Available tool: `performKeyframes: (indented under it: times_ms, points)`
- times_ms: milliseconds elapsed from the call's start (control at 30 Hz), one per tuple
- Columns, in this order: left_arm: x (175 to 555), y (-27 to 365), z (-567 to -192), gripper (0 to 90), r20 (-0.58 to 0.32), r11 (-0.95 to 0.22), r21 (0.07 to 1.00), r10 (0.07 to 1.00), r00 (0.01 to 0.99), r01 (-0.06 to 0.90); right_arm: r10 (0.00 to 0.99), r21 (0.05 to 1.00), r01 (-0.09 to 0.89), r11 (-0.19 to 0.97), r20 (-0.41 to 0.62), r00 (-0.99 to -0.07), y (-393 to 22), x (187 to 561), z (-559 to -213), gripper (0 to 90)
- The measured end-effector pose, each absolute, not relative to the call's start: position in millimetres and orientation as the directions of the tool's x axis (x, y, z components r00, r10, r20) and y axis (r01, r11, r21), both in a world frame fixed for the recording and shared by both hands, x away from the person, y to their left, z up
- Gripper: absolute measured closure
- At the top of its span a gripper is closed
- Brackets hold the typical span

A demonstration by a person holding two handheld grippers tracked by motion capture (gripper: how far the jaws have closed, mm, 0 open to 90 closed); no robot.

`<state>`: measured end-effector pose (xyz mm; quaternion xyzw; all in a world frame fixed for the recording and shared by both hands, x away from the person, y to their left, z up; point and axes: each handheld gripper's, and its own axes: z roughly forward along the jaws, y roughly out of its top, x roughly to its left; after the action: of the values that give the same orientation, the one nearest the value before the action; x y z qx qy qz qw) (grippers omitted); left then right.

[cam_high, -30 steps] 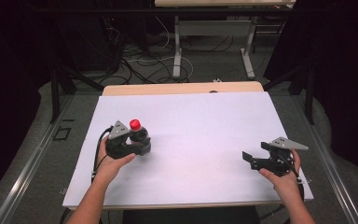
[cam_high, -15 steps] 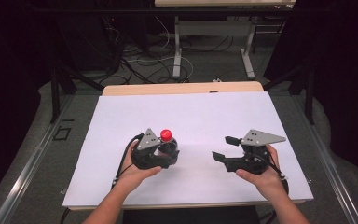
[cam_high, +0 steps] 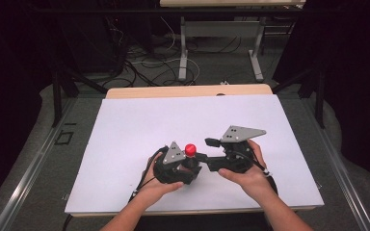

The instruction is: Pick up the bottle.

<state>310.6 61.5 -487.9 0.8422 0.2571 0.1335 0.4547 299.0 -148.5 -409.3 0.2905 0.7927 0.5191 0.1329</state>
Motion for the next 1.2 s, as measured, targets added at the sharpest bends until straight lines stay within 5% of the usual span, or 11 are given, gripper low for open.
performKeyframes:
  times_ms: [400,867,1067,1200]
  points:
    - [305.1,53.2,-490.0,30.1,0.001,-0.46,0.837,0.54,0.842,0.295,0.602,0.895,0.36,0.264,0.139,-0.787,-135.9,300.8,-412.1,51.4]
    - [301.7,52.9,-490.8,30.2,0.003,-0.454,0.843,0.541,0.841,0.289,0.583,0.879,0.325,0.348,0.069,-0.81,-127.8,299.0,-413.0,60.4]
    - [301.4,56.5,-488.8,30.3,-0.003,-0.471,0.839,0.498,0.867,0.273,0.481,0.862,0.273,0.427,0.039,-0.876,-130.4,306.8,-407.3,60.9]
    - [298.9,58.2,-486.1,30.3,-0.016,-0.475,0.84,0.464,0.886,0.264,0.294,0.853,0.176,0.492,0.028,-0.955,-136.7,321.6,-402.4,61.0]
